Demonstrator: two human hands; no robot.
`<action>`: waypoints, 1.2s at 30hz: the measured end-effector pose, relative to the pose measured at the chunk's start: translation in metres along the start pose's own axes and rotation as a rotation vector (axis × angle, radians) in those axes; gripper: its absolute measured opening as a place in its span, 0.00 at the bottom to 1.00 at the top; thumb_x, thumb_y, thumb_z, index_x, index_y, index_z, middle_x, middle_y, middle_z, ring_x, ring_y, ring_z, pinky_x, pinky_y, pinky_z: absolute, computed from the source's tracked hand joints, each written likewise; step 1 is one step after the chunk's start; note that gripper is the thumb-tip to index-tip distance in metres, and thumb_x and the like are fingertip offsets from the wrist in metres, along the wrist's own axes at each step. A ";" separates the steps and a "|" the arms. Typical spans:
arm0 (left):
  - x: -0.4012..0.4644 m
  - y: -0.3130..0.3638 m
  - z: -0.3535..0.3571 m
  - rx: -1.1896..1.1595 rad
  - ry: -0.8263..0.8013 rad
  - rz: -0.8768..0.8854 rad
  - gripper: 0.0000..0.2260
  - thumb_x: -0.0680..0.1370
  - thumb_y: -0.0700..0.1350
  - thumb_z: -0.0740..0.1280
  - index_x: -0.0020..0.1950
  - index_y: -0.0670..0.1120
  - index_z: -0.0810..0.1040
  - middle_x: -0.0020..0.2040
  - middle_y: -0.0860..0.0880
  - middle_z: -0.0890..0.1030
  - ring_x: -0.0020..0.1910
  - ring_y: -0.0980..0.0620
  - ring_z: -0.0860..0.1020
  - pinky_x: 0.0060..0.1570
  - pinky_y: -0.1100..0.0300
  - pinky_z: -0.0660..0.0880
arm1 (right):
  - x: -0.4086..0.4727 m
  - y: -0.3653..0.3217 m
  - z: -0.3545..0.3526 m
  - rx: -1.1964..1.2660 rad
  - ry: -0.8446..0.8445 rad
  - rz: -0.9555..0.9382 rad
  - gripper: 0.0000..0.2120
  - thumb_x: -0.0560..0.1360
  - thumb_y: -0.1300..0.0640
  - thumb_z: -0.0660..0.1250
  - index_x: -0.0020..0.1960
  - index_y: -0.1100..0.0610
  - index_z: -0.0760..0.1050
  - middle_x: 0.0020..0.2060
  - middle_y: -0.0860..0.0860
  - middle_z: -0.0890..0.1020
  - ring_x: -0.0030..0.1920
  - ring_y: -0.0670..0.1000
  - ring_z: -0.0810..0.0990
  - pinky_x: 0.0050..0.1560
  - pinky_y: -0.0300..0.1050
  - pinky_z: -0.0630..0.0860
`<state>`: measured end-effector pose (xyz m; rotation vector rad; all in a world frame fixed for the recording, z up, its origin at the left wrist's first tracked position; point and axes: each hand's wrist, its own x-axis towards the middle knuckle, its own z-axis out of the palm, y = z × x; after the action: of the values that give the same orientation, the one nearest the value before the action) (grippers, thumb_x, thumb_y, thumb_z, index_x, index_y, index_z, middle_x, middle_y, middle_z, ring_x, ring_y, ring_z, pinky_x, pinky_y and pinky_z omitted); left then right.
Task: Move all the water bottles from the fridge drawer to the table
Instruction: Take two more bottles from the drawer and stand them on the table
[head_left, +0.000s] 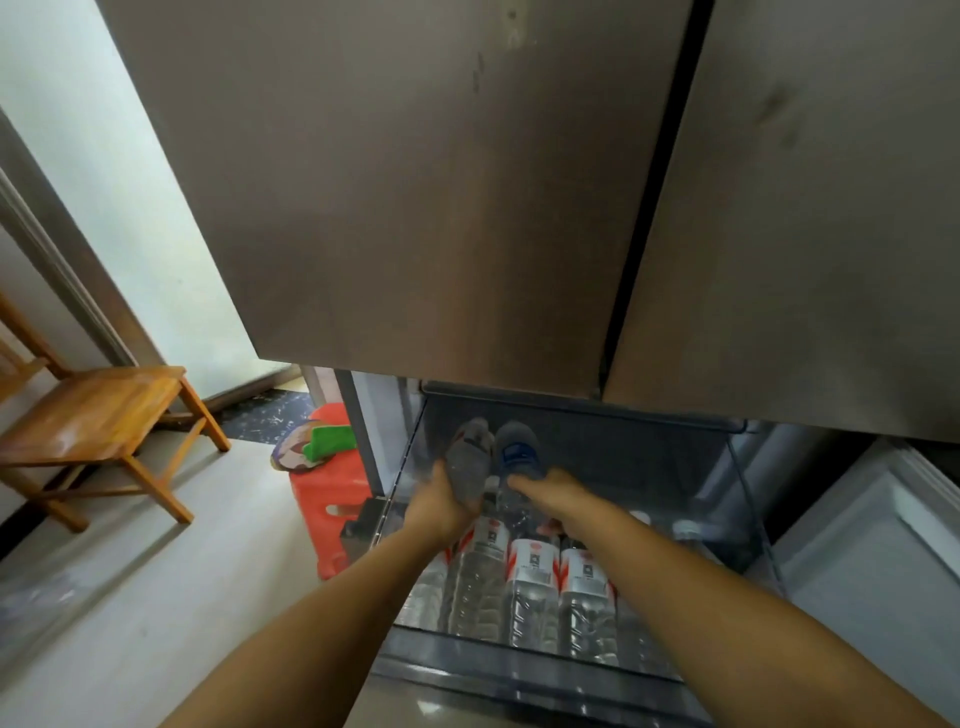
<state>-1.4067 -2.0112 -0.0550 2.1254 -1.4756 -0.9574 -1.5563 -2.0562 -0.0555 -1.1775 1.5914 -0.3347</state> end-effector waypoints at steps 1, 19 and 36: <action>-0.006 -0.001 -0.002 0.019 -0.010 0.020 0.26 0.76 0.50 0.67 0.70 0.45 0.61 0.59 0.43 0.77 0.55 0.45 0.78 0.57 0.50 0.75 | -0.007 0.001 0.000 0.013 0.013 0.003 0.26 0.77 0.50 0.66 0.68 0.64 0.67 0.50 0.57 0.78 0.43 0.54 0.80 0.39 0.43 0.79; -0.093 0.007 0.002 0.171 -0.412 0.295 0.42 0.73 0.50 0.72 0.77 0.48 0.47 0.76 0.44 0.55 0.75 0.43 0.57 0.74 0.47 0.58 | -0.129 0.078 -0.027 -0.382 0.084 0.033 0.28 0.73 0.50 0.70 0.69 0.56 0.66 0.65 0.55 0.73 0.59 0.54 0.74 0.56 0.41 0.69; -0.018 0.039 0.050 0.193 -0.195 -0.172 0.55 0.70 0.56 0.73 0.75 0.47 0.30 0.74 0.37 0.61 0.72 0.39 0.64 0.70 0.45 0.65 | -0.048 0.055 -0.003 -0.433 0.153 0.079 0.44 0.71 0.46 0.72 0.76 0.60 0.52 0.67 0.57 0.71 0.64 0.57 0.75 0.57 0.46 0.74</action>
<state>-1.4725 -2.0056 -0.0591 2.3865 -1.5512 -1.1542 -1.5900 -1.9922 -0.0665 -1.4354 1.8990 -0.0257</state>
